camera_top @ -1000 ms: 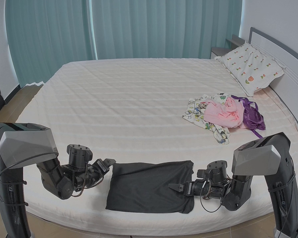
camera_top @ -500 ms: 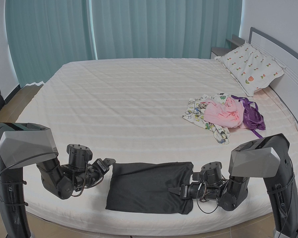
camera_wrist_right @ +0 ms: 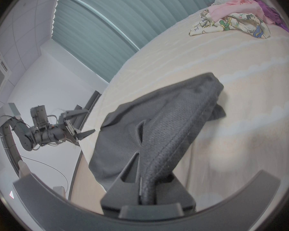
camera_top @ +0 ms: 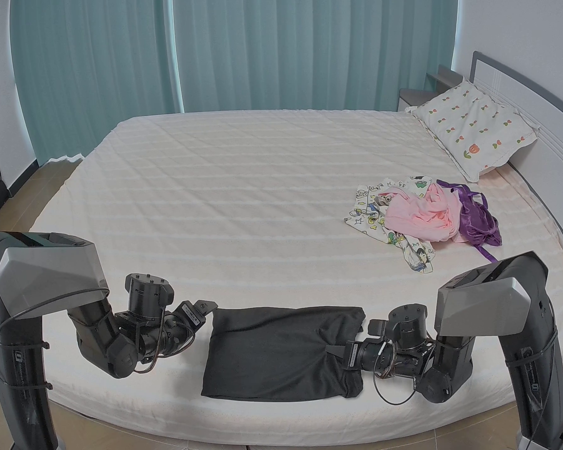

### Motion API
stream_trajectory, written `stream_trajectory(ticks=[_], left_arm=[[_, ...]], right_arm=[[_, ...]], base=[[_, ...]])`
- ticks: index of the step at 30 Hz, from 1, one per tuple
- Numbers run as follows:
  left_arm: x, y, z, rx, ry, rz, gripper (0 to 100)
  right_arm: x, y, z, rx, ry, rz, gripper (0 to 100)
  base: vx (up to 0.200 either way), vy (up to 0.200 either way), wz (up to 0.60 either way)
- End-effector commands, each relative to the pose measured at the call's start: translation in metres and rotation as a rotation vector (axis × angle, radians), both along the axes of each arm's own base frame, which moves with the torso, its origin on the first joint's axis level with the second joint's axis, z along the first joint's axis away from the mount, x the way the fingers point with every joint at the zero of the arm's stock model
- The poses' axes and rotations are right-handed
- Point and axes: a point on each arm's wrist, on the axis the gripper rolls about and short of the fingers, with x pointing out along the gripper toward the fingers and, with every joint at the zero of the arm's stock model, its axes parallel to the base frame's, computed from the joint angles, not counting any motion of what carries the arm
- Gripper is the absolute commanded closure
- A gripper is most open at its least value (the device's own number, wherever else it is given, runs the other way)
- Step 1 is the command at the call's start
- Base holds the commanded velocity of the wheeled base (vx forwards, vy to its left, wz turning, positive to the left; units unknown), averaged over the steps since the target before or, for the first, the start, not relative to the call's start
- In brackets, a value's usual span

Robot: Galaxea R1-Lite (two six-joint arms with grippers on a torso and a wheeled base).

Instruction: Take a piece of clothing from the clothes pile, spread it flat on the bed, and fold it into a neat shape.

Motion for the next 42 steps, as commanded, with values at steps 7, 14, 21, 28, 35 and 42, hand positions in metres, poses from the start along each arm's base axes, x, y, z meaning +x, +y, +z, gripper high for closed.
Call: stream_trajectory(ticks=[7, 14, 21, 28, 35, 42], left_arm=[[-0.003, -0.002, -0.002, -0.011, 0.018, 0.002, 0], [-0.003, -0.002, -0.002, -0.010, 0.018, 0.001, 0], [-0.003, -0.002, -0.002, -0.011, 0.016, 0.001, 0], [-0.002, -0.001, -0.002, -0.011, 0.015, 0.003, 0], [-0.002, -0.001, -0.002, -0.012, 0.015, 0.004, 0], [-0.002, -0.001, -0.002, -0.011, 0.015, 0.003, 0]], right_arm=[[-0.009, -0.008, -0.006, 0.015, 0.016, -0.021, 100], [-0.010, -0.009, -0.005, 0.025, -0.003, -0.022, 100], [-0.009, -0.013, -0.003, 0.034, -0.017, -0.034, 100], [-0.008, -0.018, -0.003, 0.034, -0.017, -0.049, 100], [-0.008, -0.019, -0.002, 0.043, -0.006, -0.062, 100], [-0.008, -0.022, -0.002, 0.044, -0.005, -0.071, 100]], base=[[0.000, -0.086, 0.00], [0.000, -0.200, 0.00], [0.000, -0.200, 0.00], [0.000, -0.200, 0.00], [0.000, -0.200, 0.00], [0.000, -0.200, 0.00]])
